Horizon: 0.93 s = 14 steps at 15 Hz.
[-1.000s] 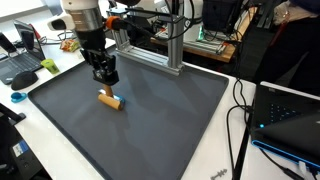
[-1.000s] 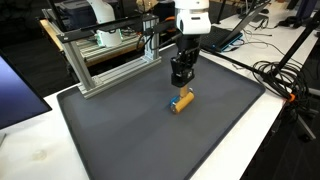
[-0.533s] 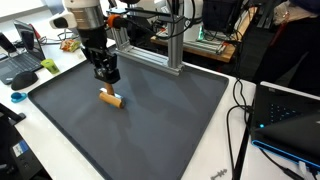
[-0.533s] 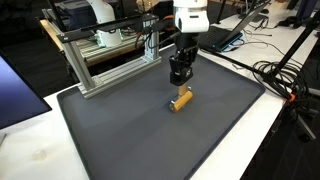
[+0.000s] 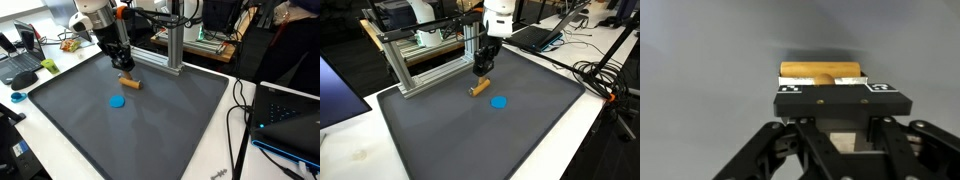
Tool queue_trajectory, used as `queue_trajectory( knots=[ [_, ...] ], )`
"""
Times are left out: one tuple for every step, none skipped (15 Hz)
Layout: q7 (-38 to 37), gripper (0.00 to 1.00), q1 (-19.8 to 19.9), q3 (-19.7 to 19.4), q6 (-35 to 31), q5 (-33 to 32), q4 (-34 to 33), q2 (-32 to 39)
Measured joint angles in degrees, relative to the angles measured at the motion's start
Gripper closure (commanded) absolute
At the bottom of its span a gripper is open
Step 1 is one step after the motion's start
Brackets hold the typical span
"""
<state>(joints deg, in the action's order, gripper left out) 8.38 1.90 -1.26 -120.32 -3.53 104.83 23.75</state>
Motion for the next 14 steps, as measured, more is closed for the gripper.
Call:
queue_trajectory(
  knots=[
    [0.31, 0.78, 0.02, -0.04, 2.85, -0.43, 0.05, -0.03],
    [0.49, 0.78, 0.03, -0.09, 5.47, -0.83, 0.1, 0.04],
    [0.53, 0.78, 0.03, -0.14, 7.15, -1.04, 0.13, 0.15],
    [0.53, 0.78, 0.06, -0.17, 7.94, -1.06, 0.16, 0.17],
    [0.53, 0.78, 0.09, -0.18, 7.96, -1.05, 0.16, 0.15],
    [0.53, 0.78, 0.12, -0.18, 7.76, -0.96, 0.16, 0.1],
    [0.47, 0.78, 0.16, -0.17, 7.14, -0.76, 0.16, -0.02],
    [0.47, 0.78, 0.21, -0.17, 6.21, -0.43, 0.15, -0.22],
    [0.47, 0.78, 0.25, -0.17, 5.16, -0.16, 0.14, -0.5],
    [0.4, 0.78, 0.27, -0.17, 3.95, 0.18, 0.13, -0.88],
    [0.3, 0.78, 0.28, -0.17, 2.63, 0.58, 0.14, -1.34],
    [0.25, 0.78, 0.29, -0.17, 1.2, 1.2, 0.13, -1.8],
    [0.05, 0.78, 0.29, -0.15, -0.46, 1.89, 0.12, -2.14],
    [-0.17, 0.78, 0.29, -0.12, -2.14, 2.5, 0.1, -2.34]
  ],
)
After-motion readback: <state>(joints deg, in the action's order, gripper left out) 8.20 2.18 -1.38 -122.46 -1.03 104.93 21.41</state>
